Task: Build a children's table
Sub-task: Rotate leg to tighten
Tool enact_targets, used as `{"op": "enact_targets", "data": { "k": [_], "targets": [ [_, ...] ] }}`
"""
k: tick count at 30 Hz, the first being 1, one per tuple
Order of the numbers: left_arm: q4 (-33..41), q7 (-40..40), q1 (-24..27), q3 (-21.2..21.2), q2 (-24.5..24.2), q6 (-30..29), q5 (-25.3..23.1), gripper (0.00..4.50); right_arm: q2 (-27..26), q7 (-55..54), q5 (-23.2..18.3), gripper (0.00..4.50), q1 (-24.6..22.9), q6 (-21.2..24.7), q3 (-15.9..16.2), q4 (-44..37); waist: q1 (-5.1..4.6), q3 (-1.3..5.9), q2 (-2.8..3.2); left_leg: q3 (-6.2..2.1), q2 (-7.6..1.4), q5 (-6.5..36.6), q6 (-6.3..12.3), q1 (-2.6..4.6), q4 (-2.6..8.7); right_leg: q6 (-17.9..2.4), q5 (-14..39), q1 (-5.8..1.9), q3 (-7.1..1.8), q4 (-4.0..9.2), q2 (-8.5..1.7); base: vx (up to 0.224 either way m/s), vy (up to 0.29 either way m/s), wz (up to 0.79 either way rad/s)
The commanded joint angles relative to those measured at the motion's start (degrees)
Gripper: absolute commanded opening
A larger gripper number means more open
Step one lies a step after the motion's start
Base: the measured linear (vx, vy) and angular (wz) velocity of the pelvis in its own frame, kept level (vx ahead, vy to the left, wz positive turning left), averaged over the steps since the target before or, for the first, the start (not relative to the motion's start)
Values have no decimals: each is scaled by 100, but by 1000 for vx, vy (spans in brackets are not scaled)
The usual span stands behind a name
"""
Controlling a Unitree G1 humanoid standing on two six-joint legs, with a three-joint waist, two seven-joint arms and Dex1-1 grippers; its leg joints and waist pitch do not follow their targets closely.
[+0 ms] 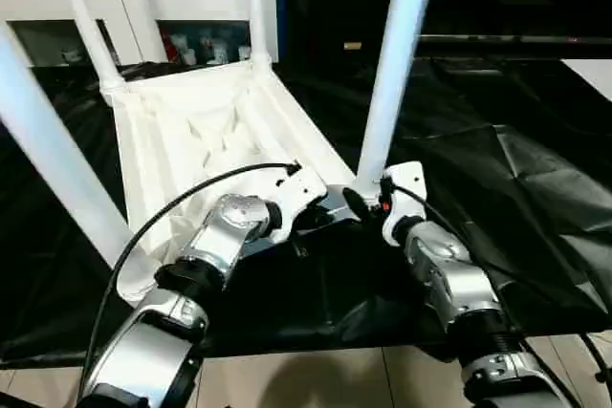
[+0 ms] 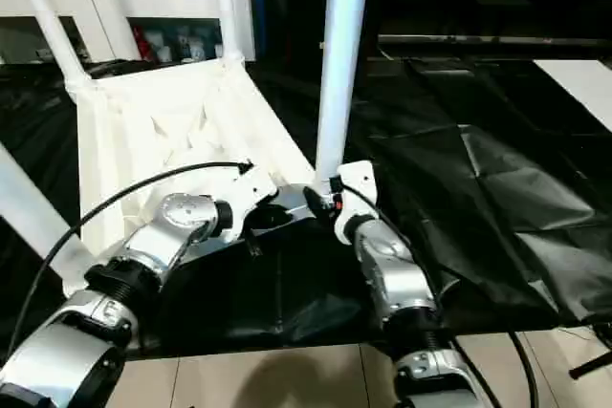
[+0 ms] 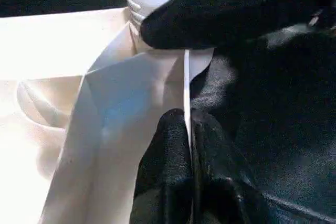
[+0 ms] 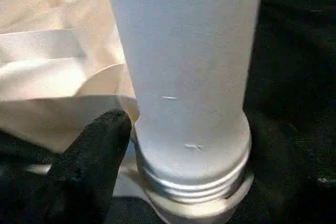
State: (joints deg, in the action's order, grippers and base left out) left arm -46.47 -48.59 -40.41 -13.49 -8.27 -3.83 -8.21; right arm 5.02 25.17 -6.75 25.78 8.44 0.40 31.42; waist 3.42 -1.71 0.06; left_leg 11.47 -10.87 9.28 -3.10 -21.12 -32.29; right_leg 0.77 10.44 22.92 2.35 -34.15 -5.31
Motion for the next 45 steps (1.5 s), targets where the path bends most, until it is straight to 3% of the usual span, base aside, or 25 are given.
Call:
{"op": "enact_targets", "data": {
  "k": [1, 3, 5, 8, 9, 12, 13, 14, 16, 17, 23, 25, 31, 35, 38, 41, 42, 44, 45],
  "targets": [
    [-10, -117, 186, 44, 72, 292, 294, 0, -73, 630, -208, 390, -42, 56, 361, -407, 31, 269, -142, -98, -187, 1481, 355, 23, 338, -945, 1636, -220, -176, 474, -272, 0, 0, 0],
    [341, -894, 388, 65, -282, 471, 513, 0, 552, 1676, -322, 390, -332, 215, 662, -970, 76, 265, -180, -107, -193, 1389, 407, 19, 338, -948, 1572, -252, -162, 462, -276, 0, 0, 0],
    [455, -1134, 447, 83, -388, 467, 597, 0, 722, 1977, -379, 390, -397, 272, 708, -1111, 68, 270, -167, -97, -201, 1349, 488, 0, 328, -976, 1421, -241, -175, 434, -278, 0, 0, 0],
    [773, -1773, 604, 35, -693, 496, 750, 0, 1106, 2531, -410, 390, -430, 319, 772, -1270, 66, 260, -142, -93, -215, 1444, 405, 22, 338, -1027, 1627, -200, -169, 446, -279, 0, 0, 0],
    [896, -1975, 660, 38, -774, 486, 835, 0, 1220, 2692, -424, 390, -430, 347, 803, -1316, 72, 263, -109, -105, -228, 1458, 359, 27, 349, -1064, 1604, -205, -165, 431, -278, 0, 0, 0],
    [1142, -2310, 757, 67, -890, 289, 1018, 0, 1389, 2918, -414, 390, -418, 387, 847, -1371, 68, 272, -120, -88, -239, 1439, 341, 39, 344, -1163, 1374, -201, -172, 407, -265, 0, 0, 0],
    [1382, -2621, 855, 36, -1014, 115, 1137, 0, 1552, 3091, -368, 390, -413, 416, 917, -1419, 80, 268, -150, -69, -238, 1373, 374, 44, 335, -1200, 1257, -185, -174, 406, -253, 0, 0, 0],
    [1399, -2635, 863, 33, -1021, 106, 1143, 0, 1564, 3100, -365, 390, -415, 419, 925, -1424, 112, 272, -130, -77, -242, 1304, 366, 35, 335, -1243, 1193, -206, -172, 378, -271, 0, 0, 0],
    [1525, -2749, 930, 16, -1076, 47, 1199, 0, 1695, 3205, -273, 390, -431, 406, 1052, -1442, 147, 267, -170, -55, -245, 1290, 376, 53, 322, -1244, 1180, -190, -177, 378, -261, 0, 0, 0],
    [1549, -2796, 949, 5, -1098, 19, 1214, 0, 1748, 3262, -179, 390, -433, 365, 1131, -1420, 162, 256, -158, -63, -244, 1297, 360, 46, 329, -1226, 1242, -188, -178, 378, -268, 0, 0, 0],
    [1575, -2785, 1025, 52, -1140, 27, 1152, 0, 1702, 3296, -157, 343, -361, 338, 1179, -1321, 170, 252, -184, -75, -236, 1386, 264, 48, 339, -1096, 1473, -185, -185, 398, -282, 0, 0, 0],
    [1599, -2743, 1026, 80, -1137, -5, 1141, 0, 1687, 3321, -183, 343, -317, 330, 1193, -1267, 171, 256, -179, -77, -238, 1344, 263, 50, 339, -1119, 1383, -187, -183, 388, -279, 0, 0, 0],
    [1600, -2731, 1045, 89, -1153, -8, 1136, 0, 1683, 3348, -181, 287, -336, 341, 1206, -1282, 166, 256, -175, -69, -228, 1254, 291, 46, 324, -1157, 1240, -199, -181, 372, -267, 0, 0, 0],
    [1572, -2711, 1063, 83, -1149, 6, 1123, 0, 1678, 3301, -165, 278, -404, 349, 1198, -1311, 162, 263, -188, -66, -225, 1206, 310, 46, 311, -1173, 1181, -204, -182, 364, -264, 0, 0, 0],
    [1342, -2237, 1009, 59, -1001, 67, 904, 0, 1471, 2617, 47, 275, -452, 310, 1109, -1034, 153, 262, -207, -64, -224, 1146, 321, 39, 306, -1178, 1139, -199, -185, 358, -263, 0, 0, 0],
    [1036, -1613, 907, 61, -763, 74, 682, 0, 1133, 1677, 295, 275, -457, 209, 983, -664, 95, 219, -210, -88, -202, 1585, 80, 60, 346, -942, 2050, -164, -186, 454, -283, 0, 0, 0],
    [757, -1104, 778, 70, -483, 61, 566, 0, 752, 912, 303, 275, -409, 260, 773, -427, 76, 218, -229, -100, -201, 1756, 29, 70, 354, -859, 2293, -157, -185, 477, -278, 0, 0, 0],
    [579, -763, 676, 65, -248, 23, 502, 0, 462, 363, 295, 275, -338, 302, 628, -260, 62, 208, -210, -110, -192, 1887, -31, 101, 363, -803, 2521, -120, -190, 520, -283, 0, 0, 0],
    [374, -311, 535, 47, 87, -43, 424, 0, 105, -282, 332, 275, -210, 237, 517, -62, 22, 212, -148, -138, -181, 1978, -129, 85, 385, -714, 2691, -120, -186, 523, -288, 0, 0, 0]
  ]
}}
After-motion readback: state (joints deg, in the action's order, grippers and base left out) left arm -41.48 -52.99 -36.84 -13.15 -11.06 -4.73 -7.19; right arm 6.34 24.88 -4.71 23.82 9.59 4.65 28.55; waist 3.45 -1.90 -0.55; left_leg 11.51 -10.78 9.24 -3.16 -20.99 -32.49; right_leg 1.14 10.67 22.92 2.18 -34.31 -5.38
